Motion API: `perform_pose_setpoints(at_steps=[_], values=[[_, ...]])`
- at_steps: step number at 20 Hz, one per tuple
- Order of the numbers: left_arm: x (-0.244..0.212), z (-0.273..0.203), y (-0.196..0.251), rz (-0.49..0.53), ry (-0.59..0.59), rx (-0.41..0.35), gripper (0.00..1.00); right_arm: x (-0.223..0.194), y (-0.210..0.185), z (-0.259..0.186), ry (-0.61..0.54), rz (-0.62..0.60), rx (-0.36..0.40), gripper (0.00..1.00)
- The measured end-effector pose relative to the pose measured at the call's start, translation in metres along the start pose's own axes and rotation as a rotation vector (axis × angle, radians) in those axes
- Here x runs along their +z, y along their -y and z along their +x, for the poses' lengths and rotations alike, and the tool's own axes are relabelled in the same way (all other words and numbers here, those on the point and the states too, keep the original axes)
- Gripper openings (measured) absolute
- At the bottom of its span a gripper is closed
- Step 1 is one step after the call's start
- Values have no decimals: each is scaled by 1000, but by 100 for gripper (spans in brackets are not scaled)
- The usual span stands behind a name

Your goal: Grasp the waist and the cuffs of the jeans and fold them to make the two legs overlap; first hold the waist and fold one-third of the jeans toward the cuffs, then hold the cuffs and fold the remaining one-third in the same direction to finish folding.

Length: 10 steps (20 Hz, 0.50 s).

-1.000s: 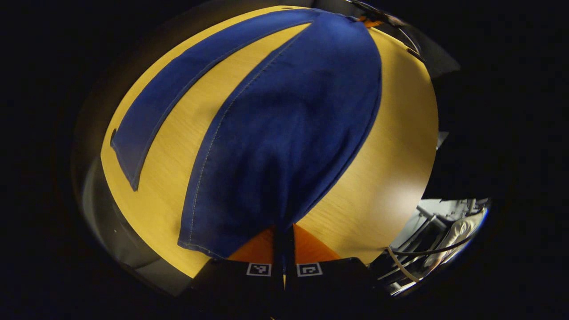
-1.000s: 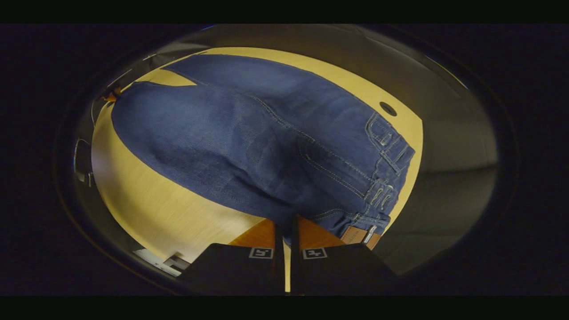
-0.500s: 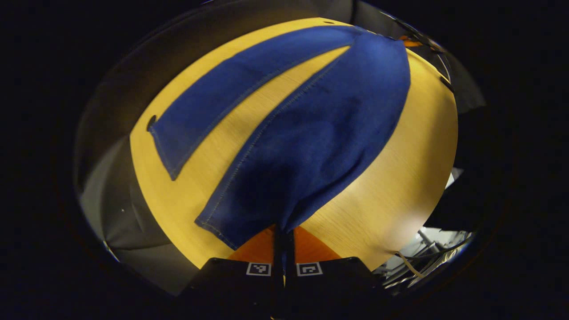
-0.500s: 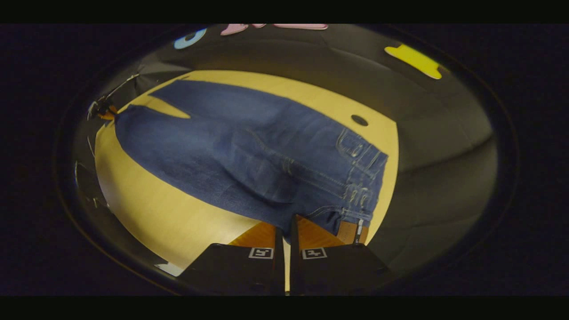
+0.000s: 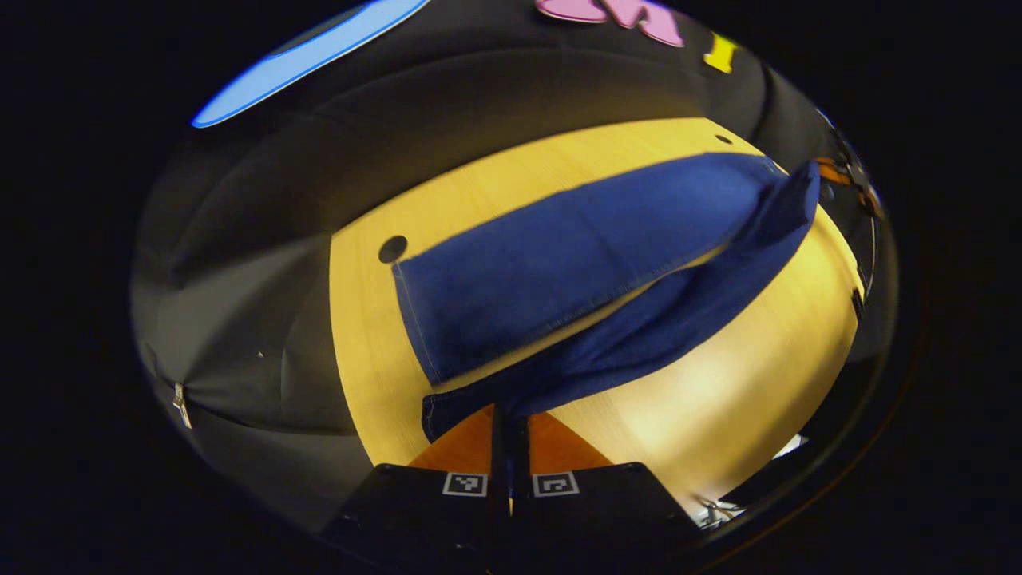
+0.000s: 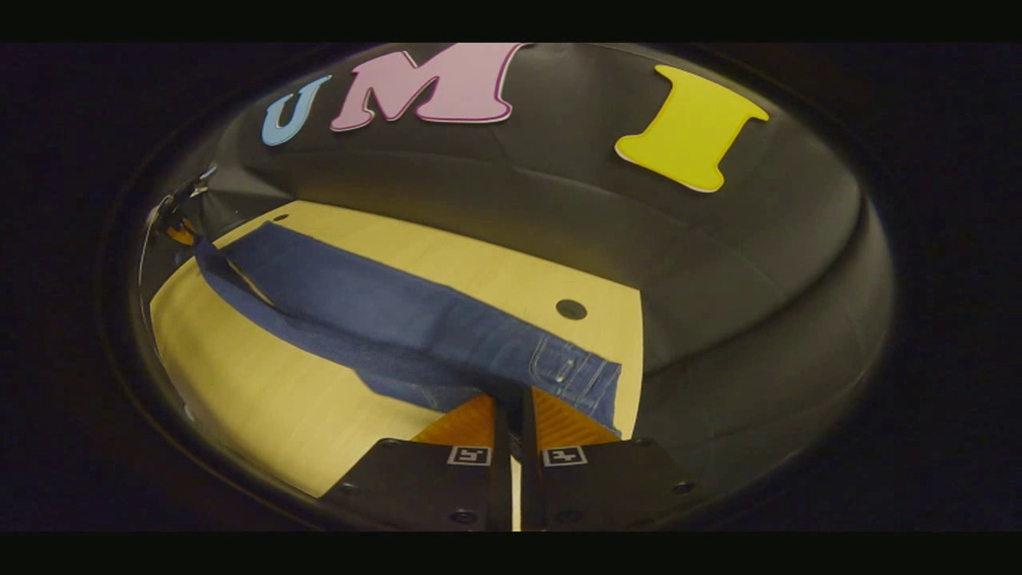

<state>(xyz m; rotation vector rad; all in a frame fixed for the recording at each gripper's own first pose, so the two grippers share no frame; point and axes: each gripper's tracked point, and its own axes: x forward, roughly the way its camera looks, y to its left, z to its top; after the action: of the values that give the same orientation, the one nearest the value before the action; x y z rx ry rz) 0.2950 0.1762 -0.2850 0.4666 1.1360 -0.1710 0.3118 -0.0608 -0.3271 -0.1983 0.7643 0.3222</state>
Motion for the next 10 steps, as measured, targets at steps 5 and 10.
perform_pose_setpoints(at_steps=[5, 10], values=[[57, 64, -25, -59, -37, 30, 6, 30, 14, 62, -6, 25, -70, 8], [53, 132, -40, -215, -148, 65, 12, 19, 11, 135, -95, 30, -96, 8]])
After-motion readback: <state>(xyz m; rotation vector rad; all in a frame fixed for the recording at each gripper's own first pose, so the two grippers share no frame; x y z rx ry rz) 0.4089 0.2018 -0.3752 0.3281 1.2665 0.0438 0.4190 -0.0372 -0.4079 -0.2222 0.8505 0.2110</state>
